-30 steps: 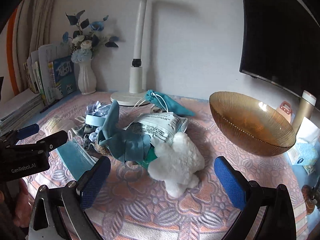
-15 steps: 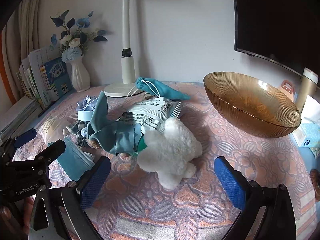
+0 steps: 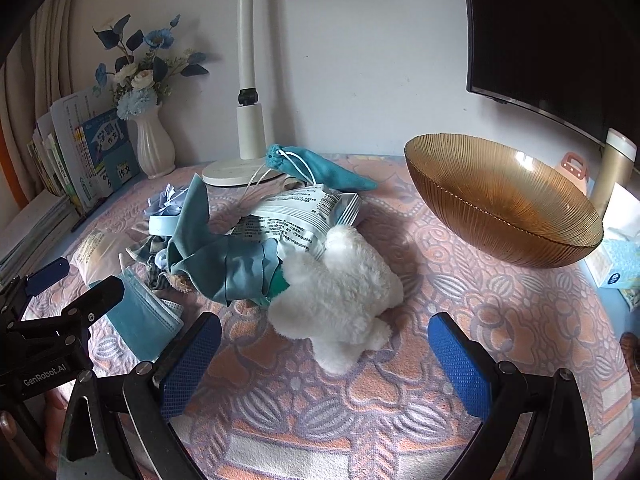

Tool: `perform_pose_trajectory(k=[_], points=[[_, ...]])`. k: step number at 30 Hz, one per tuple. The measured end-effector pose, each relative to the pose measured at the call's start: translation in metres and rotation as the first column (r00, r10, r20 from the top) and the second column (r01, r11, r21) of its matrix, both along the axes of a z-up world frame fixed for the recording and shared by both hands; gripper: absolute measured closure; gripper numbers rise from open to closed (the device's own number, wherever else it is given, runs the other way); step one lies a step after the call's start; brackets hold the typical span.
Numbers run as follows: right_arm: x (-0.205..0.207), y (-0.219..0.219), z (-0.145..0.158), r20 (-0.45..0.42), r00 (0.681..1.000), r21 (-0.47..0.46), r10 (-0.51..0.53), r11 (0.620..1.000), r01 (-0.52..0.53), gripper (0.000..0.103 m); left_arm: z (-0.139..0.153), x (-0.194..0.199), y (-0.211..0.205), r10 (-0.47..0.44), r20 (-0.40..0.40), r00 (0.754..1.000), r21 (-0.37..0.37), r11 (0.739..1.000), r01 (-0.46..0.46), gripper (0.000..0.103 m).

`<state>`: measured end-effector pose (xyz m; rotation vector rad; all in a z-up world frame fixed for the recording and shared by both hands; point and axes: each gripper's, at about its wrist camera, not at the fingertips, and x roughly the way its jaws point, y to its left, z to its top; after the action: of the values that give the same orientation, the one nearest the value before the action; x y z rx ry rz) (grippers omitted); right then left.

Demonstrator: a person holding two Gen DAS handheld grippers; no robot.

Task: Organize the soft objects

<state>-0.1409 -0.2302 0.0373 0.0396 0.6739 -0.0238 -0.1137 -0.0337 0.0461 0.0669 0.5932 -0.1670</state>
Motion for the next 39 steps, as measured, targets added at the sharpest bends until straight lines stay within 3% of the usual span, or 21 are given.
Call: perform_pose_trajectory(k=[28,39], points=[[0.000,0.014,-0.004,-0.009,1.000,-0.095,0.005,0.995,-0.006,0.000,0.000,0.000,0.000,-0.002,0.000,1.000,-0.013,1.000,0.002,0.000],[0.001,0.014,-0.005,-0.015,1.000,-0.083,0.006,0.997,-0.007,0.000,0.000,0.000,0.002,-0.004,-0.002,1.000,-0.013,1.000,0.004,0.000]])
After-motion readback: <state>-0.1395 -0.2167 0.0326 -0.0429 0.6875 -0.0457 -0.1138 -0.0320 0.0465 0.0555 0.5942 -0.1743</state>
